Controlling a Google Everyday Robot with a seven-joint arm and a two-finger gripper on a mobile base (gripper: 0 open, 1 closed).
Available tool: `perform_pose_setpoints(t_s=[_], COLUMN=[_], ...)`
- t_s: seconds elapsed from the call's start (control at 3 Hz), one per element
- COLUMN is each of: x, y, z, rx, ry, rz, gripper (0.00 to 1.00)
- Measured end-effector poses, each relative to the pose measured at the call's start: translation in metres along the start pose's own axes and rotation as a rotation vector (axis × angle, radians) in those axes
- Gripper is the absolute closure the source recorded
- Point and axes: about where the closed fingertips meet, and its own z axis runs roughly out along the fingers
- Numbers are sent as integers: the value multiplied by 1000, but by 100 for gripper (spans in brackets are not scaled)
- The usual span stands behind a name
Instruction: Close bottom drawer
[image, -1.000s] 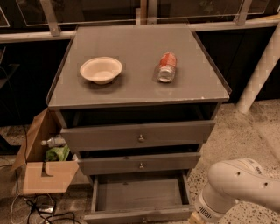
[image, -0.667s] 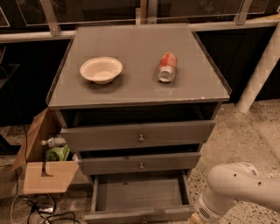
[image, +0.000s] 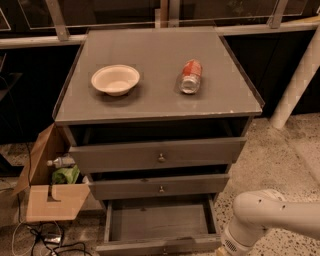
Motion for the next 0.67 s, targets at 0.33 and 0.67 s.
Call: perform_pose_setpoints(t_s=[0.33, 0.67], x=[4, 6], y=[4, 3], z=[19, 61], rx=[-51, -82], ry=[14, 26], rz=[34, 99], gripper=[100, 100])
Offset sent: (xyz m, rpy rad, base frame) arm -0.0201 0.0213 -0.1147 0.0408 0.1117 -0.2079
